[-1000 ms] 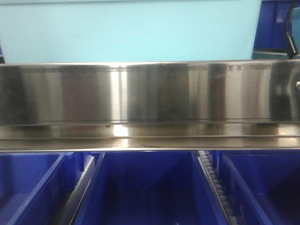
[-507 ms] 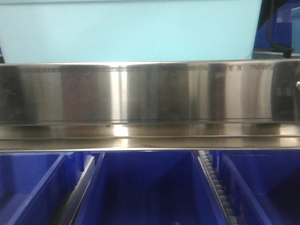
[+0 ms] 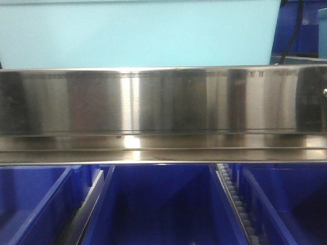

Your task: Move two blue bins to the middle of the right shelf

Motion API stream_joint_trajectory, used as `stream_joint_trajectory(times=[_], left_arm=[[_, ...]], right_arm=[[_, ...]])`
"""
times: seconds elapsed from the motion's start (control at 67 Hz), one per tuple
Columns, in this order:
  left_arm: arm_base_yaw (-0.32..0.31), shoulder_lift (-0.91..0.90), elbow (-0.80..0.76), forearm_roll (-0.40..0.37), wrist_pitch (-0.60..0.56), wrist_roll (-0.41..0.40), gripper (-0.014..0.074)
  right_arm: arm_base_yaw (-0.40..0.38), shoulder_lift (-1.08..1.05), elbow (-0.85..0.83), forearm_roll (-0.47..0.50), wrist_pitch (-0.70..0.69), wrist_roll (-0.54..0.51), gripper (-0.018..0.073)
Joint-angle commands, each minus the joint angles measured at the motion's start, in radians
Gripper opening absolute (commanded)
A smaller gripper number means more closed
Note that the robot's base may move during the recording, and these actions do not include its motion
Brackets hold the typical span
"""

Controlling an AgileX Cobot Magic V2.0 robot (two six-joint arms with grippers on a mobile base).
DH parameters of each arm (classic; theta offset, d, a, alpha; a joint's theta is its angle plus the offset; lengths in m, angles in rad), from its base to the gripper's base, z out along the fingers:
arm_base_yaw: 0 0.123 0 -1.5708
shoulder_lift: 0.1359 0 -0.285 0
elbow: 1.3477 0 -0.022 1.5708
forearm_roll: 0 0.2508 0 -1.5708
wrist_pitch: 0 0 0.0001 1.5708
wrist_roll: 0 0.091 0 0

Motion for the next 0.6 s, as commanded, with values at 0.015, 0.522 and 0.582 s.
stream_joint_trajectory(times=[0.015,0.522,0.582], left_arm=[[0.002,-0.015,-0.011,0.006,0.006,0.008,-0.0111],[-0.001,-0.128,-0.154,-0.040,0.006,0.008,-0.0111],[-0.005,-0.149,-0.173,-0.043,0.006,0.008,-0.0111]], right_arm=[[-0.004,-0.003,-0.003,-0.024,0.034,-0.016,-0.0154],[-0.004,-0.181,-0.059,-0.054,-0.016,-0.016,-0.0154],[-0.004,-0.196,-0.094,-0.057,-0.013,-0.016,-0.0154]])
